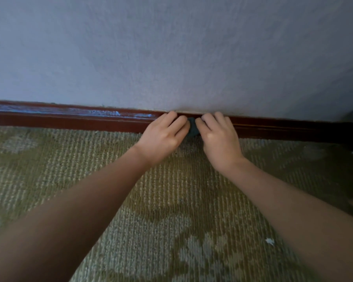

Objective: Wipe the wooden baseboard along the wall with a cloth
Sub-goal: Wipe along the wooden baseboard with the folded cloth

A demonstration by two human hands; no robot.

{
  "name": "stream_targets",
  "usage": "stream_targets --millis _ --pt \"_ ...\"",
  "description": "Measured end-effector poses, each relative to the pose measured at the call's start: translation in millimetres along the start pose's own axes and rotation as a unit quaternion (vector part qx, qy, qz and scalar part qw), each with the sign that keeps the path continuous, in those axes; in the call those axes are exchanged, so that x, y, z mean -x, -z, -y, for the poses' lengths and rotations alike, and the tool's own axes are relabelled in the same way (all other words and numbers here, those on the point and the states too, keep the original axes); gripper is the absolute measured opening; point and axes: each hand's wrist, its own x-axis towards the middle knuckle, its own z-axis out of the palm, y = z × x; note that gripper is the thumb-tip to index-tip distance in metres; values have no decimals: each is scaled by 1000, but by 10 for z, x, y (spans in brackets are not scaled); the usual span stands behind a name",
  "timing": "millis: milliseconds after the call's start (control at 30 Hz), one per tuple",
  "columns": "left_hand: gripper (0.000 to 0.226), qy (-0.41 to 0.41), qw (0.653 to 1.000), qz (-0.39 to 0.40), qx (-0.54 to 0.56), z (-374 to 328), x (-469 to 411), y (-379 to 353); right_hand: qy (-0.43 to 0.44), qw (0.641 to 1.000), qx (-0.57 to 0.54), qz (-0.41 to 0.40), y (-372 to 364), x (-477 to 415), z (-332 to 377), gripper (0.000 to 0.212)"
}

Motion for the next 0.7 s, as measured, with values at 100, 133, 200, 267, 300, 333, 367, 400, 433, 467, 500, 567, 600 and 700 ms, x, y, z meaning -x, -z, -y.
stream_targets --millis 100,133,200,267,300,333,367,400,433,467,500,567,600,700 --pt "20 29 1000 -5 9 -57 4 -25 16 1000 -9 -2 1 4 -40 38" --pt "20 42 999 -8 16 -84 -5 -32 21 1000 -8 -1 -4 9 -61 38" --pt "19 58 998 -15 27 -114 -22 -36 16 1000 -9 -1 -14 21 -61 38" --pt "19 49 998 -9 28 -94 -16 -23 -6 1000 -18 -11 -24 14 -21 37" --pt "19 41 999 -1 26 -62 8 -7 -10 1000 -22 -16 -29 0 9 37" --pt "19 38 999 6 24 -24 48 12 -3 1000 -25 -17 -31 -22 46 37" --pt "19 43 999 9 23 17 97 31 12 999 -26 -14 -32 -51 80 38" --pt "20 51 998 11 24 54 151 50 29 999 -25 -8 -35 -84 111 39" --pt "22 57 998 12 25 82 201 65 41 999 -24 -1 -35 -115 138 41" --pt "23 61 998 15 25 98 235 75 46 999 -22 5 -33 -137 158 43" --pt "25 64 998 16 23 99 249 78 49 999 -21 10 -28 -144 166 43" --pt "25 76 997 11 20 62 231 67 53 998 -15 15 -23 -113 132 43" --pt "24 79 997 7 22 30 197 54 54 998 -11 13 -16 -83 91 42" --pt "20 55 998 3 16 -39 88 11 40 999 -4 3 -4 2 -39 33"
